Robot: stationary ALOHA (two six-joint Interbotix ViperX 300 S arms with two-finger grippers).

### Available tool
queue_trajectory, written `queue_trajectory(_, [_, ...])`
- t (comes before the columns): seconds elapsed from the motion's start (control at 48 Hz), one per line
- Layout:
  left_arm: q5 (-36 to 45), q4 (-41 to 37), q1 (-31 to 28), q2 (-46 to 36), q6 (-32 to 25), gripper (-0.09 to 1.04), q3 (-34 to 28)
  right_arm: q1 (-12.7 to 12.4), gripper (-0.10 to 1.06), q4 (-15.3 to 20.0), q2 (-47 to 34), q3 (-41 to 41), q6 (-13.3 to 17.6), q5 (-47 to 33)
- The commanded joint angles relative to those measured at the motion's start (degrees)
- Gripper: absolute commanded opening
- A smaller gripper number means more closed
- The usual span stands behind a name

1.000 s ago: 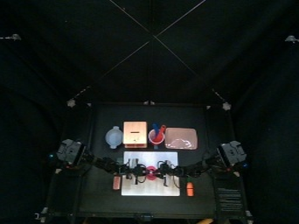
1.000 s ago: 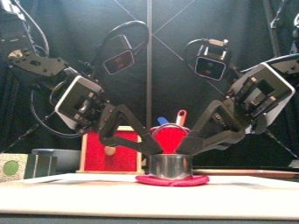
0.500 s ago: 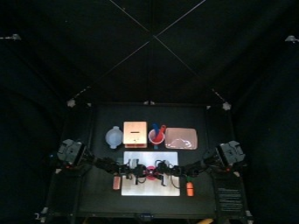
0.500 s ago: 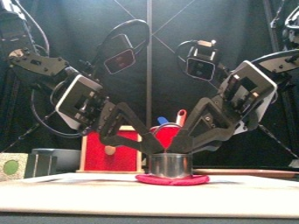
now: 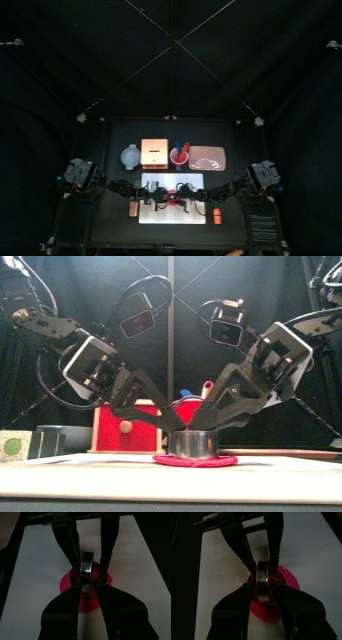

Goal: Get the cutter from the drawer then cut the dough then place the extra dough in the bowl
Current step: Cut the dough

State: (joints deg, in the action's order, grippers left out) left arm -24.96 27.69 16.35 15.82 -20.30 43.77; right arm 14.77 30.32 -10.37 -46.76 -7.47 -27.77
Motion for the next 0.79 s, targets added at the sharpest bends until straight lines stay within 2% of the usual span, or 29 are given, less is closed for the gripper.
queue_trajectory(0.021, [1.6,0.2,0.2,-1.0,0.2,0.70,1.4,-0.3,0.73,-0.3,3.0,0.4,-0.2,-0.2])
queue_trajectory(0.479, [-1.8,-0.4,-0.3,-2.6,-0.4,0.70,0.4,-0.5,0.73,-0.9,3.5,0.4,-0.1,-0.2])
queue_trajectory(0.792, [-3.7,-0.4,-0.3,-3.2,-3.3,0.71,0.4,-0.7,0.74,-1.1,3.3,0.5,-0.3,-0.5])
